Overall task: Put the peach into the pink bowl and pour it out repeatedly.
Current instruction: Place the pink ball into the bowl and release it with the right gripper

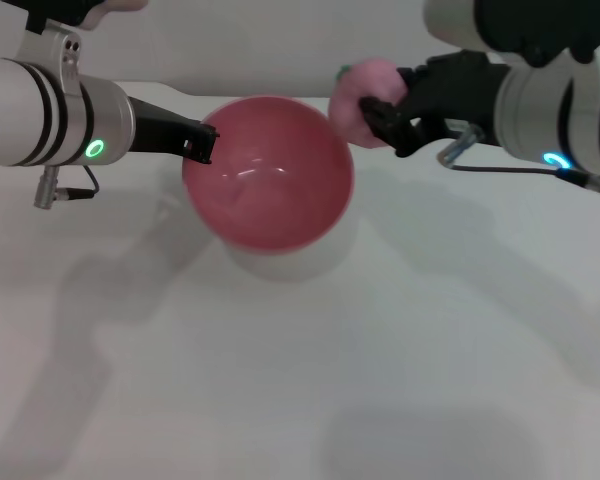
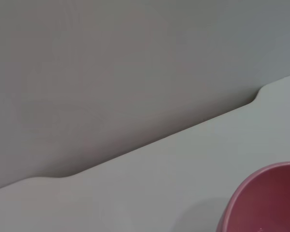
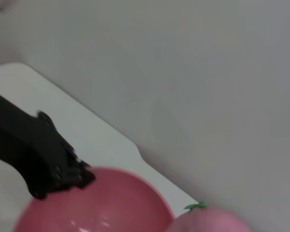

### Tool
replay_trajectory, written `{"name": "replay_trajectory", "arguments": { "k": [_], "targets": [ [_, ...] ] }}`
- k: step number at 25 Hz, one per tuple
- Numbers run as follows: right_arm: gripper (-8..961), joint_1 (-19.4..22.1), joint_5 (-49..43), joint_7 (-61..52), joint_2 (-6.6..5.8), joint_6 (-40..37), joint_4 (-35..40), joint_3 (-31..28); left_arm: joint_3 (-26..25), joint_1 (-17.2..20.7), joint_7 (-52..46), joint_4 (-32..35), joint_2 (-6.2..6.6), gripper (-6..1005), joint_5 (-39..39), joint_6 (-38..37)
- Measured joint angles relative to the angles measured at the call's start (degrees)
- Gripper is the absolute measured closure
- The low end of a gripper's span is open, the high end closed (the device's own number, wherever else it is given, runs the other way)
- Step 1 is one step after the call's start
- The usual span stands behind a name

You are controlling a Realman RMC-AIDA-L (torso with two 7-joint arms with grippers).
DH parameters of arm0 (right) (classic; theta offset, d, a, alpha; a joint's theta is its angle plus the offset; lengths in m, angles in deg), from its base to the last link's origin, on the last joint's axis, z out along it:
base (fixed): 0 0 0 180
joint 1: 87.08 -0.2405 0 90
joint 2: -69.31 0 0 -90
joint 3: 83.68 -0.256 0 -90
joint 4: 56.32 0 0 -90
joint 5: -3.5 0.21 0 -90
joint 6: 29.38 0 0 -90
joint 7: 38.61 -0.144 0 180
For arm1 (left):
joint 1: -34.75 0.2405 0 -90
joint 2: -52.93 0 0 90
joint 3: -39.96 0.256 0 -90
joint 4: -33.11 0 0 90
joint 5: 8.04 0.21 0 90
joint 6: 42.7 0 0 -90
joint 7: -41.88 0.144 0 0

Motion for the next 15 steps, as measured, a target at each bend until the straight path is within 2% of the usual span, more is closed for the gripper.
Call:
{"name": "replay_trajectory", "arguments": {
  "k": [15],
  "targets": [
    [590, -4.1, 5.2, 0.6, -0.04, -10.3, 11.6, 1.5, 1.3, 0.0, 0.0, -0.2, -0.05, 954, -1.9, -0.9]
  ]
}}
